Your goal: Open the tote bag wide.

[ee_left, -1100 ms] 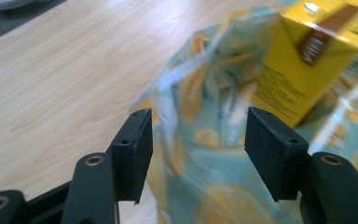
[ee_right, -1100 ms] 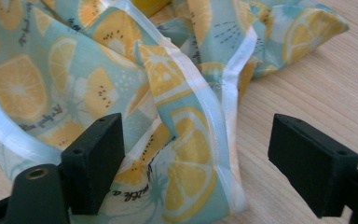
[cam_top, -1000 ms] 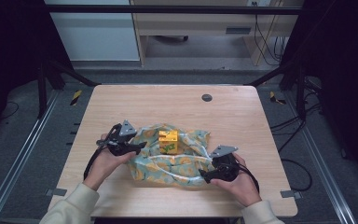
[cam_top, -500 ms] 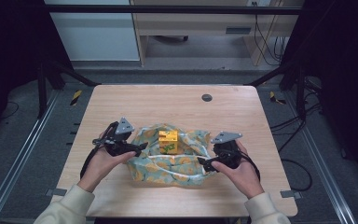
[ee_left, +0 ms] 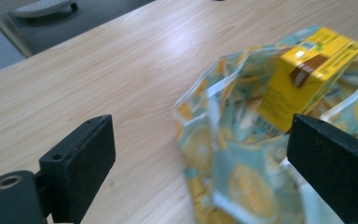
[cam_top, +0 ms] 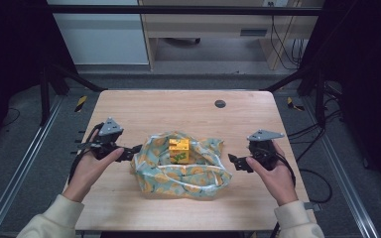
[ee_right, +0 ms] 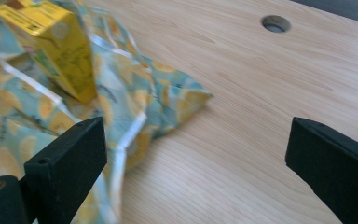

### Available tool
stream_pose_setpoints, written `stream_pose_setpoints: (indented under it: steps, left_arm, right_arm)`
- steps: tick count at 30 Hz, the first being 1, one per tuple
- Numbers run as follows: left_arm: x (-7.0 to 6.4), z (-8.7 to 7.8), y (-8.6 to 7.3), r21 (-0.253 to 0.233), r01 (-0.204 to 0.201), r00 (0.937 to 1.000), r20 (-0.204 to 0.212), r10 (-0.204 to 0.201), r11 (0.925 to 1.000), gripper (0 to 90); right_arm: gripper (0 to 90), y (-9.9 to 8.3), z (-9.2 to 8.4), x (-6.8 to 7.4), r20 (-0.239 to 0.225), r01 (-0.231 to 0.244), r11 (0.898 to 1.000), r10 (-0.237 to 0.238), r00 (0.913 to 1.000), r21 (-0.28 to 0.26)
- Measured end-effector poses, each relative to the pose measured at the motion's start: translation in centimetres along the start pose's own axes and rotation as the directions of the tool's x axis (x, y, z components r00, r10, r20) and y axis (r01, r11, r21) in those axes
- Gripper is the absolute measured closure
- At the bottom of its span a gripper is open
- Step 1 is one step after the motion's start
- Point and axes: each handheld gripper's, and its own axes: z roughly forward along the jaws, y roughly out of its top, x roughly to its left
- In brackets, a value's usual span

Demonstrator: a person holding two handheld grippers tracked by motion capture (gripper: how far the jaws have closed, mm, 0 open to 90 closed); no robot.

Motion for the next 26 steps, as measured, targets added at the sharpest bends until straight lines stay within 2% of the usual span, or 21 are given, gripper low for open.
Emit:
stream_pose_setpoints:
  steps: [5,7,11,14,18,19,21,23,24,26]
  left_arm:
    - [2.1,-0.8,-2.1,0.022,0.023,0.9987,-0.046,-0.022,0.9995,6.9]
    - [2.8,-0.9,-3.0,0.031,0.042,0.9976,-0.056,-0.040,0.9986,6.9]
    - [4.2,-0.6,-5.1,0.052,0.078,0.9943,-0.077,-0.074,0.9956,6.9]
    - [4.8,-0.1,-6.7,0.081,0.094,0.9917,-0.096,-0.086,0.9923,6.9]
    - [5.0,0.5,-9.3,0.113,0.134,0.9873,-0.101,-0.123,0.9844,7.0]
    - [5.0,0.4,-9.7,0.116,0.137,0.9858,-0.114,-0.123,0.9838,7.0]
    - [5.0,0.4,-10.7,0.138,0.128,0.9821,-0.155,-0.107,0.9820,7.1]
    - [5.2,0.5,-11.4,0.168,0.114,0.9826,-0.164,-0.086,0.9791,7.1]
    - [5.4,0.5,-11.5,0.168,0.121,0.9812,-0.169,-0.092,0.9782,7.1]
    - [5.4,0.7,-11.7,0.158,0.137,0.9798,-0.167,-0.110,0.9780,7.0]
  right_arm:
    - [5.9,-1.3,-0.8,-1.6,0.046,-0.038,0.999,0.038,0.9982,0.009]
    - [6.4,-1.9,-0.8,-2.2,0.070,-0.043,0.999,0.042,0.9967,0.013]
    - [7.7,-3.3,-0.2,-3.3,0.111,-0.089,0.996,0.086,0.9901,0.029]
    - [8.9,-4.5,0.6,-4.1,0.151,-0.150,0.986,0.139,0.9787,0.069]
    - [10.4,-6.1,1.9,-4.4,0.196,-0.226,0.971,0.208,0.9583,0.075]
    - [10.4,-6.6,2.2,-4.4,0.204,-0.242,0.968,0.224,0.9529,0.070]
    - [10.4,-7.2,2.6,-4.3,0.207,-0.256,0.964,0.237,0.9492,0.067]
    - [10.1,-7.8,2.7,-4.0,0.208,-0.239,0.969,0.220,0.9532,0.070]
    - [9.8,-8.1,2.7,-3.9,0.206,-0.220,0.973,0.201,0.9577,0.075]
    - [9.8,-8.5,2.6,-3.9,0.212,-0.216,0.974,0.197,0.9571,0.068]
